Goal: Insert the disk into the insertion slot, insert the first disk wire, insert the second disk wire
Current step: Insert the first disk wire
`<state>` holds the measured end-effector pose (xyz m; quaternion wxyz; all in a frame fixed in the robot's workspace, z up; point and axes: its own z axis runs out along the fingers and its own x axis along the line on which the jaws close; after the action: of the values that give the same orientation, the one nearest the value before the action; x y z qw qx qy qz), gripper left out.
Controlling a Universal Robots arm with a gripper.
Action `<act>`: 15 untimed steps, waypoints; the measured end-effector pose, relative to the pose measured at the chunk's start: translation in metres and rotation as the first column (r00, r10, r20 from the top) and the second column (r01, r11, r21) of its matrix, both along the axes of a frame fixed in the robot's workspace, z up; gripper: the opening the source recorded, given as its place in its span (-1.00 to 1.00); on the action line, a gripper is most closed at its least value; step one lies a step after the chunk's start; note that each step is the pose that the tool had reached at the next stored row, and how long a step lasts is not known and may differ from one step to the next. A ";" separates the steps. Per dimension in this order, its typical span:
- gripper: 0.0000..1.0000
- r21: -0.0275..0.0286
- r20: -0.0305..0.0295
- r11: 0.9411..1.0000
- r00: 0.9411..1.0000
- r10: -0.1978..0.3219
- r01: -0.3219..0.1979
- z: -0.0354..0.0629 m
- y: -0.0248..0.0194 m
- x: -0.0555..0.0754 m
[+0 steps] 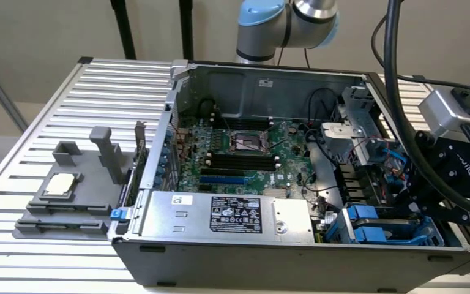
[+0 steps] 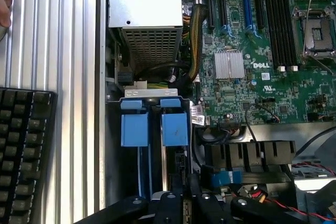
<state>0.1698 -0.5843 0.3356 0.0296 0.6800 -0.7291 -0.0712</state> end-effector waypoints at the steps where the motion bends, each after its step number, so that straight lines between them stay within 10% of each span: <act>1: -0.67 0.000 0.000 1.000 1.000 0.000 0.000 -0.0003 0.0001 0.000; 15: -0.51 -0.001 -0.005 1.000 1.000 0.000 0.000 0.0207 -0.0046 -0.013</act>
<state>0.1572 -0.5889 0.3562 0.0318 0.6799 -0.7291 -0.0726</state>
